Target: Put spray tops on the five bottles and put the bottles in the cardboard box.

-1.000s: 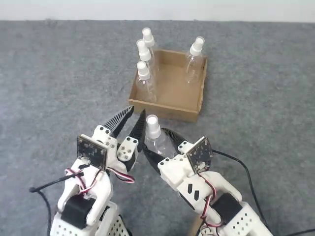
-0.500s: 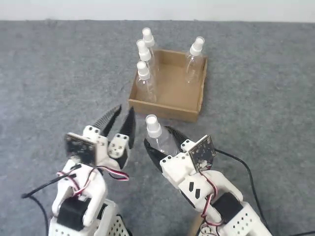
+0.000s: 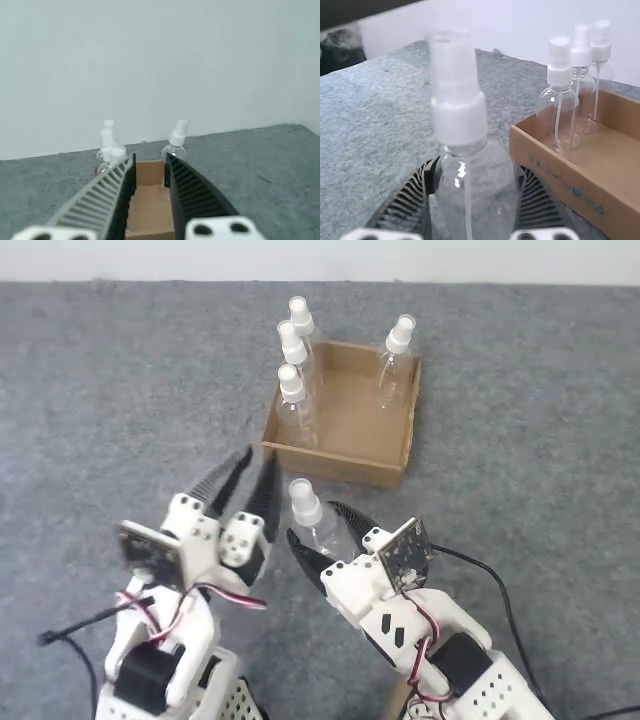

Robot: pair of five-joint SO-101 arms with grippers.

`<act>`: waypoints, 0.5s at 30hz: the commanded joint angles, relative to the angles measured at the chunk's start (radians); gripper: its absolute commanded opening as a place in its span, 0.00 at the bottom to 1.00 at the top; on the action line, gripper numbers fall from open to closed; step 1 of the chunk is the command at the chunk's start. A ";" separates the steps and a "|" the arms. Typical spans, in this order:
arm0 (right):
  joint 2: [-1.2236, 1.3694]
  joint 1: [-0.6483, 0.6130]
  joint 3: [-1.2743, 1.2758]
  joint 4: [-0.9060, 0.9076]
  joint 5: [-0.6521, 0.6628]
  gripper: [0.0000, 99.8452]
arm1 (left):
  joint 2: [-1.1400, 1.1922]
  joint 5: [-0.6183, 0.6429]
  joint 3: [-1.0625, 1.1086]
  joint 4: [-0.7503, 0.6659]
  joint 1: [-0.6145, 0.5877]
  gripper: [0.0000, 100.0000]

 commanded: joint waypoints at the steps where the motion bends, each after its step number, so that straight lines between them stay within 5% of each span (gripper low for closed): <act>1: -0.019 -0.012 0.021 0.030 0.012 0.03 | -0.014 -0.140 -0.030 0.009 0.092 0.09; 15: -0.019 -0.007 0.021 0.027 0.012 0.03 | -0.014 -0.195 0.004 0.063 0.106 0.09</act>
